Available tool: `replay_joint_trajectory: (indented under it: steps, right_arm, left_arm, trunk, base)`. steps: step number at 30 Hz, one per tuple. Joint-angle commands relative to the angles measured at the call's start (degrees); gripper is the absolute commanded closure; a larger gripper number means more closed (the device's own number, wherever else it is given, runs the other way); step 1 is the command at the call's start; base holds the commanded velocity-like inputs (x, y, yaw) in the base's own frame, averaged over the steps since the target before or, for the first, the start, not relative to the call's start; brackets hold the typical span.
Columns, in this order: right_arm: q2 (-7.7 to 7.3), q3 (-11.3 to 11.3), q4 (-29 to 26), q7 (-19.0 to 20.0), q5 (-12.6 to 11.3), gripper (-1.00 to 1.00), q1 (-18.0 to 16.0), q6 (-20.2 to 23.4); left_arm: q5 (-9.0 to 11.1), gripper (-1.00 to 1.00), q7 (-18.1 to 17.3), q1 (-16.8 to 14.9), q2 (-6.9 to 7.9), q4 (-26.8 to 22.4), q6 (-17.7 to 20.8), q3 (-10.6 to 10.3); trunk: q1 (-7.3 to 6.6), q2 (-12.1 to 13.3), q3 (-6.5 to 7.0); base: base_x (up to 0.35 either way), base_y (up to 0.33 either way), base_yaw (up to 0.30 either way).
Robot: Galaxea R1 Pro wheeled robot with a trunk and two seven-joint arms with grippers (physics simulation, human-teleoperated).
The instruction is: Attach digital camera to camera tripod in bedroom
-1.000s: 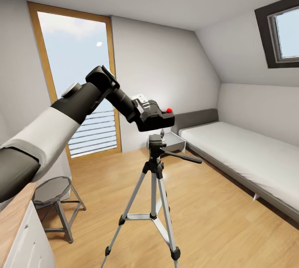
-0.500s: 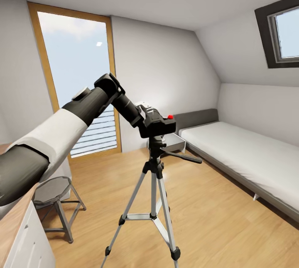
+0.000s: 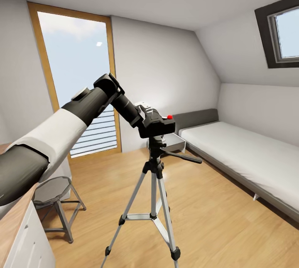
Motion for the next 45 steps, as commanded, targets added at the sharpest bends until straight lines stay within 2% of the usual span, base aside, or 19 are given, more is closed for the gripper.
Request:
replay_joint_trajectory:
  steps: [1, 45]
  right_arm:
    - [-0.01, -0.39, 0.13, -0.11, 0.27, -1.0, -0.02, -0.34]
    - [-0.01, -0.39, 0.13, -0.11, 0.27, -1.0, -0.02, -0.34]
  left_arm:
    - [-0.59, 1.0, -0.55, -0.01, -0.02, -0.03, 0.6, 0.02]
    - [-0.59, 1.0, -0.55, -0.01, -0.18, -0.19, 0.6, 0.02]
  trunk:
    - [0.02, -0.03, 0.0]
    - [0.02, -0.03, 0.0]
  base:
    - [0.0, 0.0, 0.0]
    - [0.0, 0.0, 0.0]
